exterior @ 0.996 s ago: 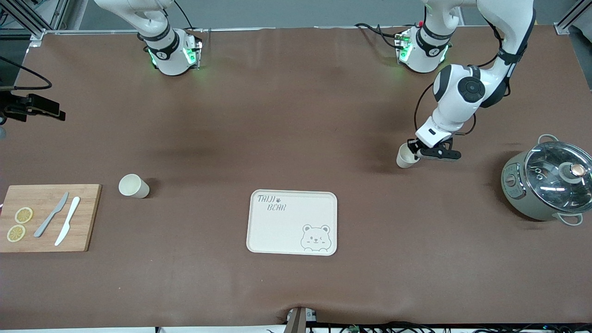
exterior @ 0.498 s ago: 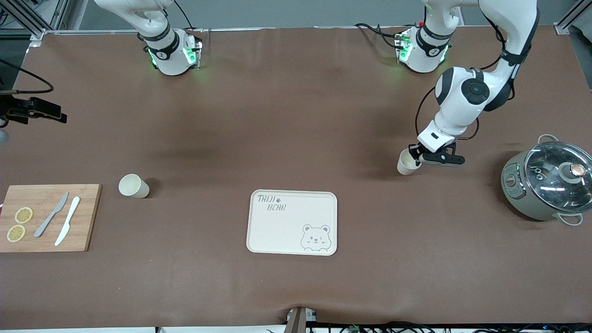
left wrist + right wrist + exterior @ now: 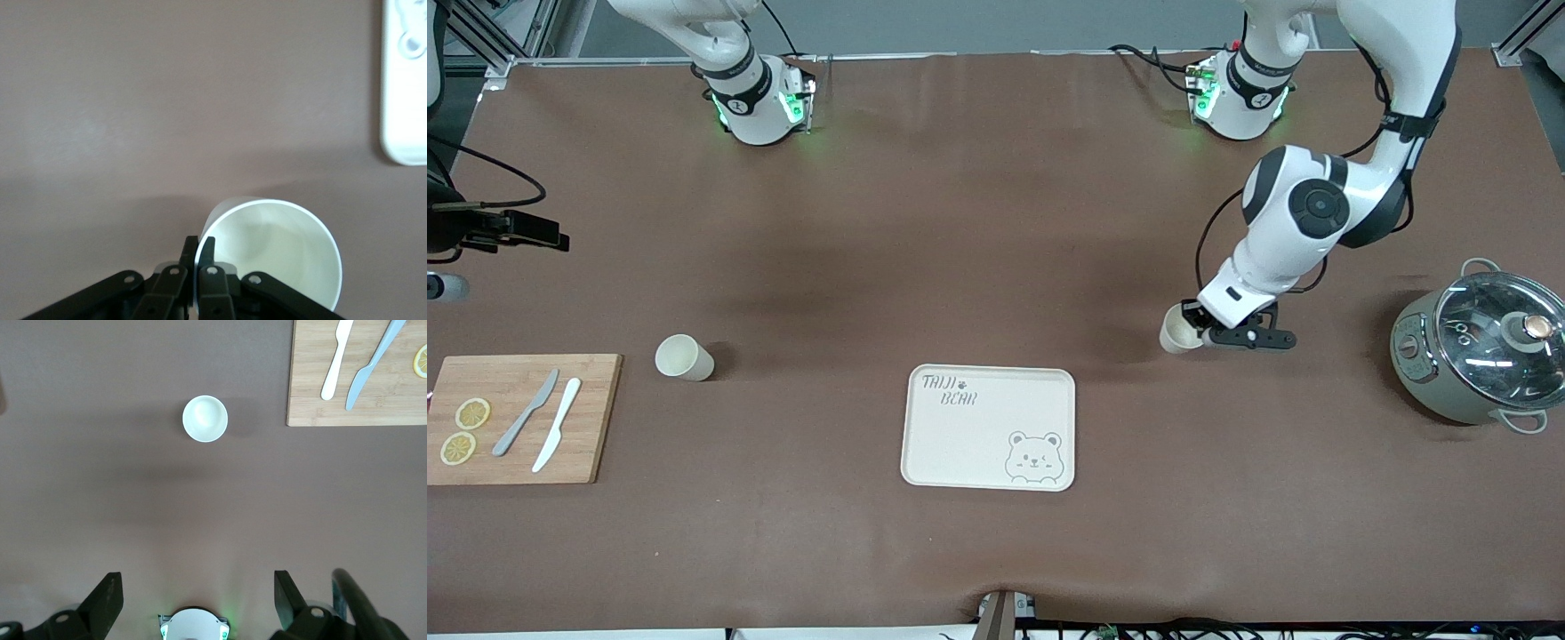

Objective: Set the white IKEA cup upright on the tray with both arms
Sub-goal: 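Carry the cup with the left gripper while the right gripper reaches the other cup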

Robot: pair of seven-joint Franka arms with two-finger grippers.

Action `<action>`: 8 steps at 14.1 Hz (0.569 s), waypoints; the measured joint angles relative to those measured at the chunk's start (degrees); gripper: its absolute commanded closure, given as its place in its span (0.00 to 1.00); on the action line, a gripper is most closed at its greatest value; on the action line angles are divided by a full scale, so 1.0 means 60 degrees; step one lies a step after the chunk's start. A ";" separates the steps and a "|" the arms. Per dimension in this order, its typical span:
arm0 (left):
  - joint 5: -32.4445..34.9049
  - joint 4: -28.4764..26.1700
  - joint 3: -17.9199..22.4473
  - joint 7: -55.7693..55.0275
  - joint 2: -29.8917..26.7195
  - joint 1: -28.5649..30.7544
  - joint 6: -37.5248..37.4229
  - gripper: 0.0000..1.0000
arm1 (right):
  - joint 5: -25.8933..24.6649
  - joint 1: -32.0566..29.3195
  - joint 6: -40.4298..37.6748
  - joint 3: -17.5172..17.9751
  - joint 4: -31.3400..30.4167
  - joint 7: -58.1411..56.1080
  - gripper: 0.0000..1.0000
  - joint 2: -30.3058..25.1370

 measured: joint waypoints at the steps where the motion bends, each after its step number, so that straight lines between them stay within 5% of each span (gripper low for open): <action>1: 0.0000 0.0266 -0.0004 -0.0213 0.0239 -0.0149 -0.0004 1.00 | 0.0000 0.0000 -0.0001 0.0001 0.0000 0.0000 0.00 0.0048; 8: 0.0000 0.2675 -0.0012 -0.1463 0.1714 -0.1119 -0.1096 1.00 | 0.0000 -0.0089 0.0099 -0.0009 0.0028 -0.0001 0.00 0.1080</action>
